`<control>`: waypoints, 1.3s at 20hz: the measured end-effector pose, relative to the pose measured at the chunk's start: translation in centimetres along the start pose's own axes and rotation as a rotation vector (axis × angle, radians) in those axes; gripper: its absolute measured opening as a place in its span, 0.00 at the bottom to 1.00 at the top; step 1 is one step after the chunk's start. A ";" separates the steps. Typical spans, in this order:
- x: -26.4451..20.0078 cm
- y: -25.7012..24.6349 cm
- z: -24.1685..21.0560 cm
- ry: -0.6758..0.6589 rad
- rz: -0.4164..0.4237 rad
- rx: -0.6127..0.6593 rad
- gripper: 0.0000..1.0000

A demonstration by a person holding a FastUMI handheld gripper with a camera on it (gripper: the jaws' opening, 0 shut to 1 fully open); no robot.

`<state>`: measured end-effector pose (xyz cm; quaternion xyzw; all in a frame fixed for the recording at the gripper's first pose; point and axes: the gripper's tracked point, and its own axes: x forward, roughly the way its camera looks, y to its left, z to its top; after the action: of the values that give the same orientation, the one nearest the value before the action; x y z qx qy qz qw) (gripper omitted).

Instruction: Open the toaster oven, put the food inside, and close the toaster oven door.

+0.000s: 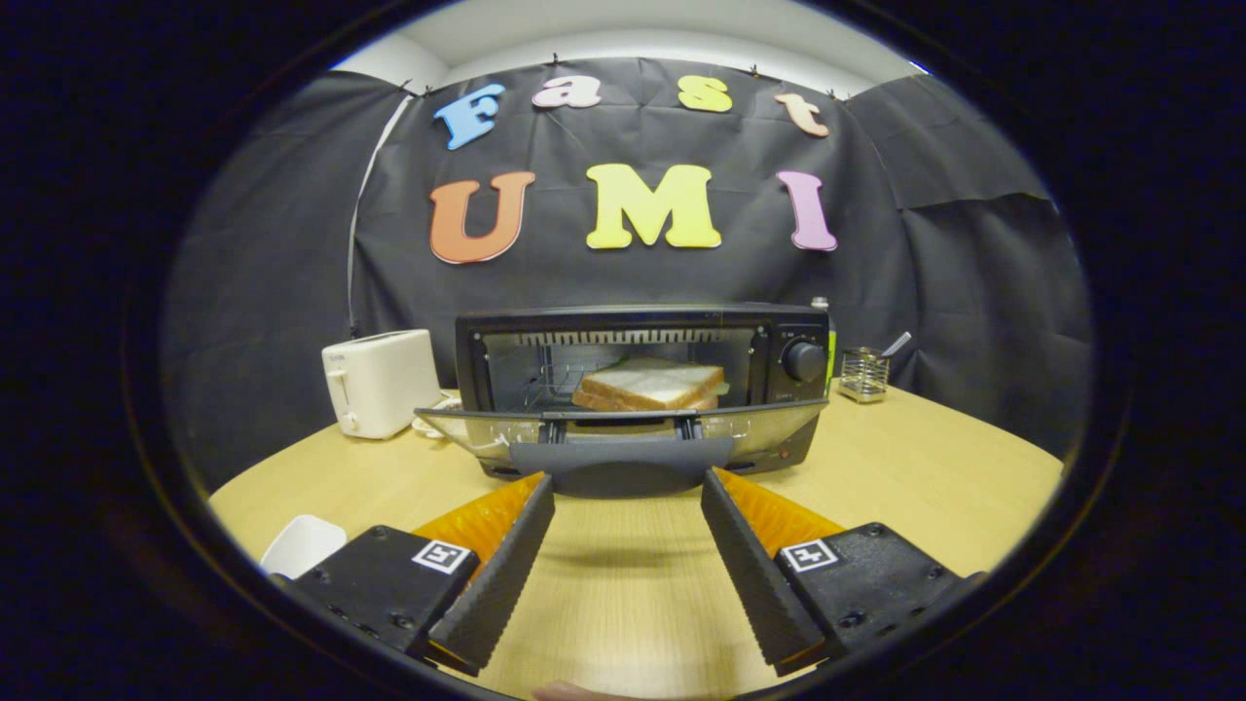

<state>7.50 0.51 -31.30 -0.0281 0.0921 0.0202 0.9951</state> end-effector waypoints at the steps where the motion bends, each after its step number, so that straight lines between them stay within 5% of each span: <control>1: 0.6 0.1 1.0 0.012 0.003 0.016 1.00; 5: 2.0 0.0 3.5 0.115 -0.002 0.079 1.00; 11: -1.1 0.0 9.3 0.056 0.001 0.010 1.00; 26: -20.8 -4.5 26.2 -0.193 -0.056 0.055 1.00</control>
<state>-7.90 -3.12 -1.48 -0.0012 -0.0043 -0.0077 1.0000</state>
